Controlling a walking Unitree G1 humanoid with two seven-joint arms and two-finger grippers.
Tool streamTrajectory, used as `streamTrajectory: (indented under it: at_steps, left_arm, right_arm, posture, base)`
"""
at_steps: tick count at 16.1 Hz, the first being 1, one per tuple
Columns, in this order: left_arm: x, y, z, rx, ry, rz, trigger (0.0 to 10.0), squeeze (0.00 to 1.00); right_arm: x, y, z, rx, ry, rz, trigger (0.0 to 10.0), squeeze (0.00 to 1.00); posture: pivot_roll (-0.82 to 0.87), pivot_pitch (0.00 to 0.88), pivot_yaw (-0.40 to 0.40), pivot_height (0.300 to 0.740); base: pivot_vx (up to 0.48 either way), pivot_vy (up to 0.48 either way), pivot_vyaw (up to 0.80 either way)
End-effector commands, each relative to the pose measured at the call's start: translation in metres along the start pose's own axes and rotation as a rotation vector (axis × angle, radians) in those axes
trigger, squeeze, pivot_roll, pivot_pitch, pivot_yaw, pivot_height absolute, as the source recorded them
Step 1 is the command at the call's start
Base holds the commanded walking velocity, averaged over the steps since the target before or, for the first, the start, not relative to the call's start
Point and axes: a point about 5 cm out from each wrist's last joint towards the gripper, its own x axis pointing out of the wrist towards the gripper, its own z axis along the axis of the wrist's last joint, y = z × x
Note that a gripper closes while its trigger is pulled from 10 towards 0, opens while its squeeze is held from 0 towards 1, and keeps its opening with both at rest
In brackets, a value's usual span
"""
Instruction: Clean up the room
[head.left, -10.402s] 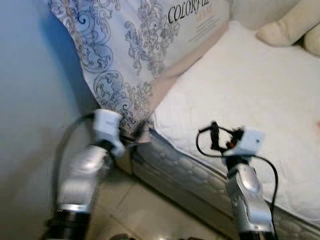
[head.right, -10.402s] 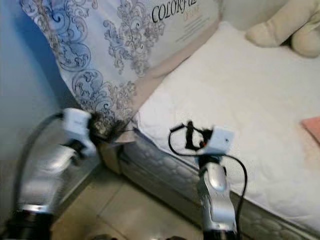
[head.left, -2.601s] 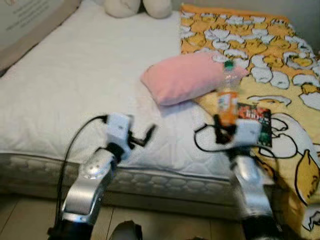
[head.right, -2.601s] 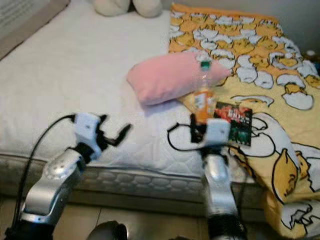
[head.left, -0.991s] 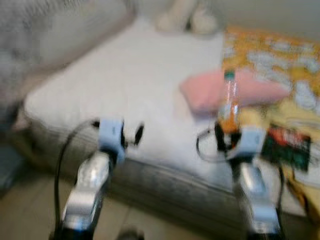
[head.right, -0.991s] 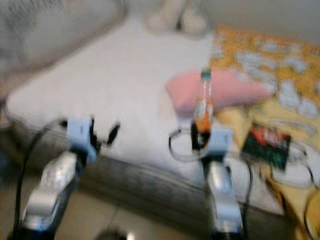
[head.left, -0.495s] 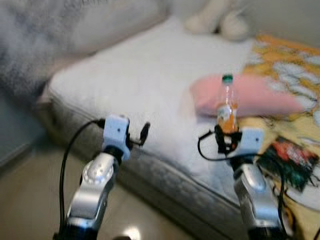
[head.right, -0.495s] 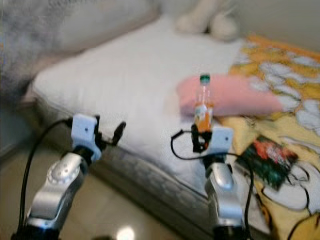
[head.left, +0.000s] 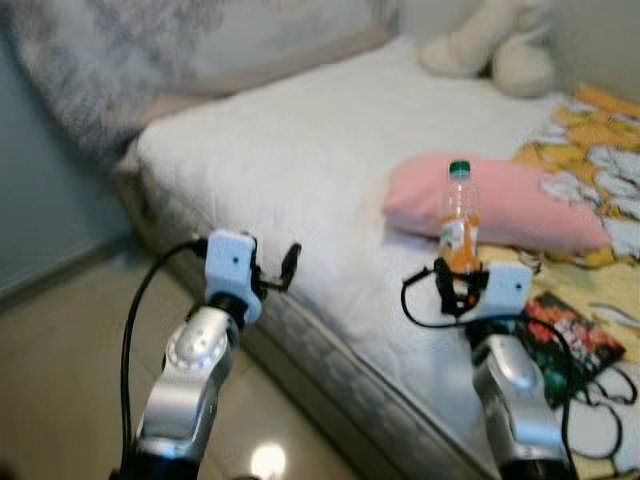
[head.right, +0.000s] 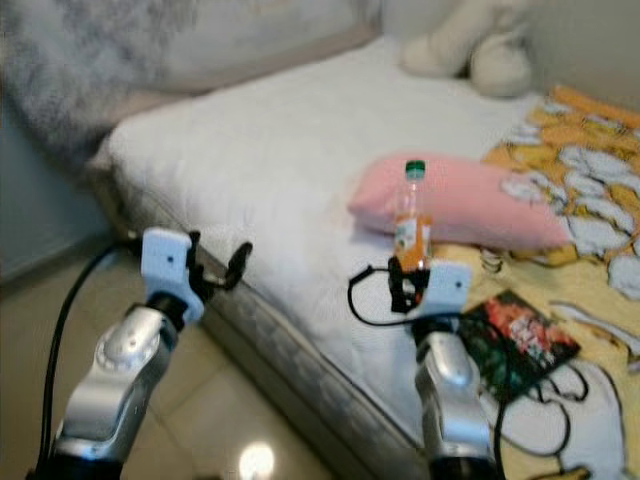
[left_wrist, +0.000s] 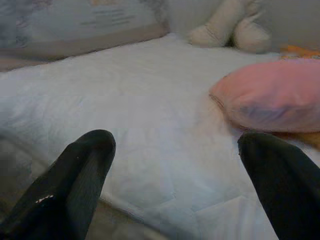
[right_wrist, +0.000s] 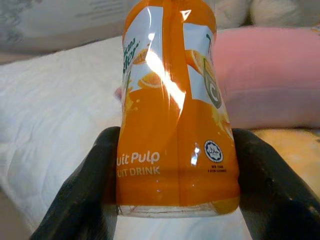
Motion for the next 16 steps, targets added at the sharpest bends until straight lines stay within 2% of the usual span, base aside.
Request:
streamTrajectory:
  at_steps: [1,5,11,12,13,14,16]
  left_arm:
    - [0.001,0.004,0.004,0.001,-0.013,0.006,10.0,0.00]
    - [0.001,0.002,0.003,0.029,-0.007,0.012,10.0,0.00]
    - [0.002,0.000,0.001,0.018,-0.002,0.003,10.0,0.00]
    - [0.003,0.003,-0.001,0.027,0.015,0.032,10.0,0.00]
    - [0.002,0.017,-0.009,0.015,0.053,0.112,10.0,0.00]
    - [0.000,0.024,-0.012,0.003,0.070,0.145,10.0,0.00]
    - [-0.010,0.040,-0.018,0.010,0.083,0.229,10.0,0.00]
  right_arm:
    - [0.002,0.005,0.002,0.021,-0.009,0.014,0.0,0.00]
    - [0.003,0.000,0.001,0.049,0.002,-0.004,0.0,0.00]
    - [0.005,0.000,-0.001,0.052,0.012,0.007,0.0,0.00]
    - [0.005,-0.001,0.000,0.047,0.008,0.008,0.0,0.00]
    - [0.001,-0.006,0.003,0.047,-0.015,-0.024,0.0,0.00]
    - [-0.001,-0.009,0.004,0.043,-0.028,-0.042,0.0,0.00]
    - [-0.006,-0.013,0.002,0.036,-0.035,-0.067,0.0,0.00]
  posture:
    - [0.02,0.000,-0.005,0.731]
    - [0.02,0.000,-0.003,0.731]
    - [0.02,0.000,-0.002,0.731]
    - [0.01,0.000,-0.001,0.731]
    - [0.00,0.000,0.001,0.731]
    - [0.00,0.000,0.001,0.731]
    - [0.00,0.000,0.005,0.731]
  base:
    - [-0.296,0.000,0.55]
    - [-0.298,0.381,0.53]
    - [-0.314,0.365,0.52]
    - [0.000,0.000,0.52]
    - [0.000,0.000,0.52]
    - [0.000,0.000,0.52]
    - [0.000,0.000,0.52]
